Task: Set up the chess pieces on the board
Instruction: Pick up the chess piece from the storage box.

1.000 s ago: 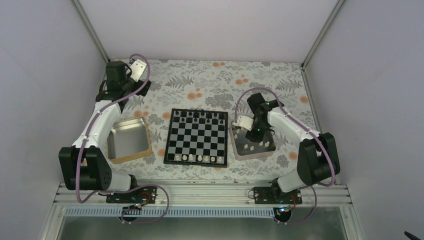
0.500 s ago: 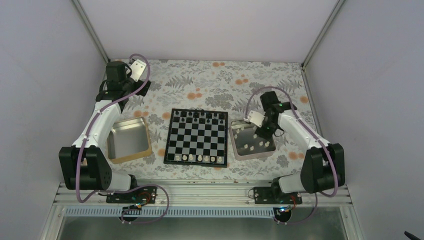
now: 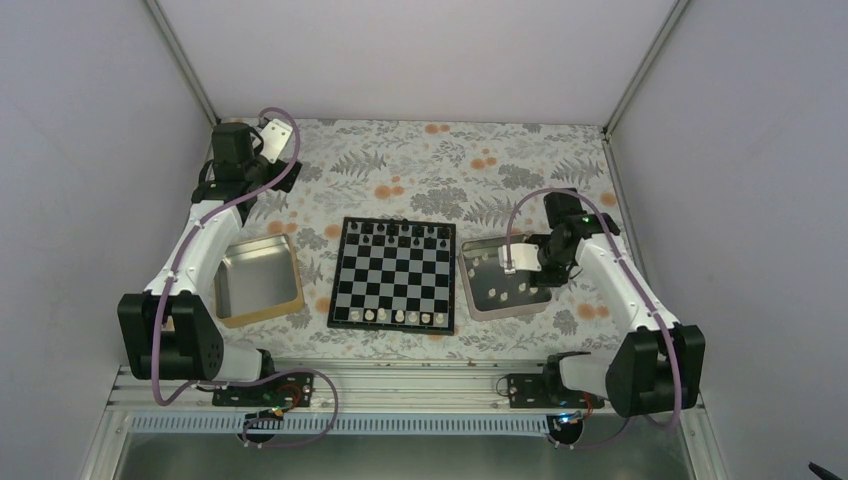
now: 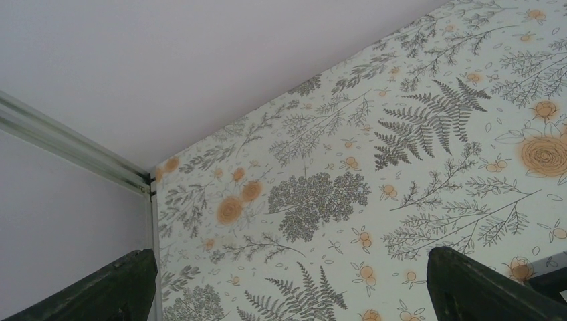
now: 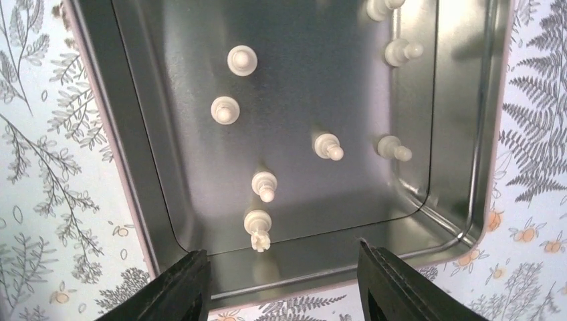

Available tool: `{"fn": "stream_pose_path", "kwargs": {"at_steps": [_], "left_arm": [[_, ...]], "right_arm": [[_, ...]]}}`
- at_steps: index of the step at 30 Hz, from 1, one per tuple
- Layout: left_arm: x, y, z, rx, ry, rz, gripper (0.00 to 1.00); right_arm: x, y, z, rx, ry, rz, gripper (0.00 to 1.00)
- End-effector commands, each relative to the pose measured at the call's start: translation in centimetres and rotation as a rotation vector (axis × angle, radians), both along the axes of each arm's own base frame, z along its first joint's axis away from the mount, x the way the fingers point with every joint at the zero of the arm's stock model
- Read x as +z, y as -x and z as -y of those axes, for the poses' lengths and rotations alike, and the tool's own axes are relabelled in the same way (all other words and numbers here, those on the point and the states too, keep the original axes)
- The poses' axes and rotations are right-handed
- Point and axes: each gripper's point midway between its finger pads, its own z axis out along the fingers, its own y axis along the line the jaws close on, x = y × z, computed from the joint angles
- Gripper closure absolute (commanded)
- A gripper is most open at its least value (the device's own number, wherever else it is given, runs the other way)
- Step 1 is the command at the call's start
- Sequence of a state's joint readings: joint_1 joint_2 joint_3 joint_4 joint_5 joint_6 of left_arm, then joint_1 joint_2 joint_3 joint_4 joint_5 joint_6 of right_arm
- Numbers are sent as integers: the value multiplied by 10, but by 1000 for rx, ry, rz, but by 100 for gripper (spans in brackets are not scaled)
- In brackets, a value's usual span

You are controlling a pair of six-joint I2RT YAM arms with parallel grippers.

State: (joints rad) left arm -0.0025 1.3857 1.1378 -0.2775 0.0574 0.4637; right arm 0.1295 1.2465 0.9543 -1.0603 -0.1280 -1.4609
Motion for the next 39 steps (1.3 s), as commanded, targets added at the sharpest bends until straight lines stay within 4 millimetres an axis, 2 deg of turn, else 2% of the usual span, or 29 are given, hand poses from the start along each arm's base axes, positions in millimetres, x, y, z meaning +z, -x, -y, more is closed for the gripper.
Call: {"fn": "stream_pose_path", "kwargs": {"at_steps": [1,15,27,39], "left_arm": [[15,-1,-2,7,-9,40,0],[12,0,-3,12,-14,38,0],[10,0,-4,14,-19,41,0],[14,1,-5,21,-18,49,0]], "right_arm": [[-7,4,1,184,32,2,43],[-47,13,28,175,137,-123,46],[-59,1,35,143,170,-157,49],[-65,-11,38,133,189,-142,58]]}}
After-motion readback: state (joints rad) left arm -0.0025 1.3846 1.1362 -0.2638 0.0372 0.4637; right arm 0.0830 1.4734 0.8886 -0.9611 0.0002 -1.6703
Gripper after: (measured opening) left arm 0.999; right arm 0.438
